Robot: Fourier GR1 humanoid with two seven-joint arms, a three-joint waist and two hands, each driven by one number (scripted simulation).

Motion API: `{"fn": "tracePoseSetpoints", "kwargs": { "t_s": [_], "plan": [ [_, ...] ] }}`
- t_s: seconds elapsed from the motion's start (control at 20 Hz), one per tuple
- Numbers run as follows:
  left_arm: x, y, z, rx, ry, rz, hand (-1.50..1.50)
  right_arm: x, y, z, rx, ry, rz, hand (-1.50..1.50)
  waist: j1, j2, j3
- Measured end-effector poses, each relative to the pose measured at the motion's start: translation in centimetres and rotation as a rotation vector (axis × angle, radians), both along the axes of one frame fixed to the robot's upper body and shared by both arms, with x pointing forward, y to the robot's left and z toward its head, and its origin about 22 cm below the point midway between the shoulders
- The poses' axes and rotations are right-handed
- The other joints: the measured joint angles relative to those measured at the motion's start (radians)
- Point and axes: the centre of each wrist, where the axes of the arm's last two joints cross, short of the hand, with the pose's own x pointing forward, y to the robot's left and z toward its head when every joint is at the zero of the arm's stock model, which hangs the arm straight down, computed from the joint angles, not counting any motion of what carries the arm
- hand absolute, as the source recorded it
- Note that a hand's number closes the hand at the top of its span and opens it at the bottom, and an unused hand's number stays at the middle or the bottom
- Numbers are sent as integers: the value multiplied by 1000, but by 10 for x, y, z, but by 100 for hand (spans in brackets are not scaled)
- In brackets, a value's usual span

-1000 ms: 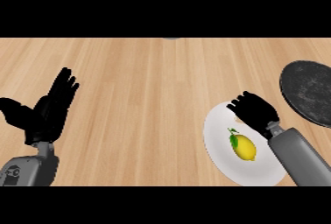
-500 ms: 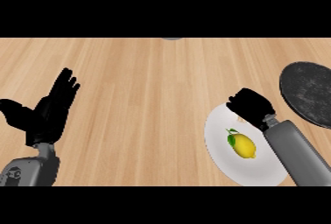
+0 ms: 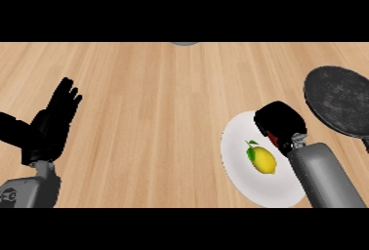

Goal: Pick the bell pepper from the plate and place it in the pan

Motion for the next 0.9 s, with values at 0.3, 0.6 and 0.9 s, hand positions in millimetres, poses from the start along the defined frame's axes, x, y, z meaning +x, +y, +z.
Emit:
{"fn": "tracePoseSetpoints", "kwargs": {
  "t_s": [0.3,0.6,0.9],
  "plan": [
    [-8,9,-4,5,9,11,0,-16,17,34,207,-156,-258,150,-8,-2,4],
    [-5,0,-6,-2,1,4,0,-45,33,113,267,-453,-315,150,-4,1,6],
    [0,-6,-3,5,-2,-15,0,-72,28,171,307,-563,-379,150,16,9,7]
  ]
}}
